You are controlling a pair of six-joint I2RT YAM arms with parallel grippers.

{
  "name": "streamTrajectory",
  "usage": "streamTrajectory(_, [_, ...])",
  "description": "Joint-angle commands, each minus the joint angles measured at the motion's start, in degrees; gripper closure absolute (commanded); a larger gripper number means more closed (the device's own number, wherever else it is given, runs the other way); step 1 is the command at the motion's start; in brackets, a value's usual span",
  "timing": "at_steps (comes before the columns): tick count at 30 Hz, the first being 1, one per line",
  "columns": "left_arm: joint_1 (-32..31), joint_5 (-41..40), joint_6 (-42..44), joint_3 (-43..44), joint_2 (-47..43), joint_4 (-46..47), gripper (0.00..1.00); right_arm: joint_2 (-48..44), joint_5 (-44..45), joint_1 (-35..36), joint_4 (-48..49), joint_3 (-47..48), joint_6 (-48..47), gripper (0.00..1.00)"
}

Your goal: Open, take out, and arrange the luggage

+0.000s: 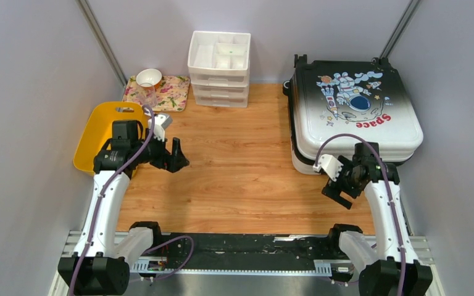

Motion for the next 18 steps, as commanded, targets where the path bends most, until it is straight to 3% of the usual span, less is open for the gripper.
streamTrajectory(1, [0.26,5.97,3.28,-0.01,0.59,1.78,0.01,3.13,3.14,-0.27,14.71,-1.86,-7.53,0.04])
streamTrajectory(3, [0.26,6.68,4.33,-0.54,0.24,2.05,0.01,4.28,4.36,-0.26,20.76,-3.79,-7.36,0.05])
streamTrajectory(12, [0.26,8.70,4.60,-3.44,-1.35,5.65,0.01,10.16,4.72,-0.18,30.27,-8.54,-10.25,0.05])
streamTrajectory(18, [0.26,8.17,3.90,-3.53,-0.29,6.09,0.01,18.07,2.08,1.66,28.10,-6.53,-6.75,0.10])
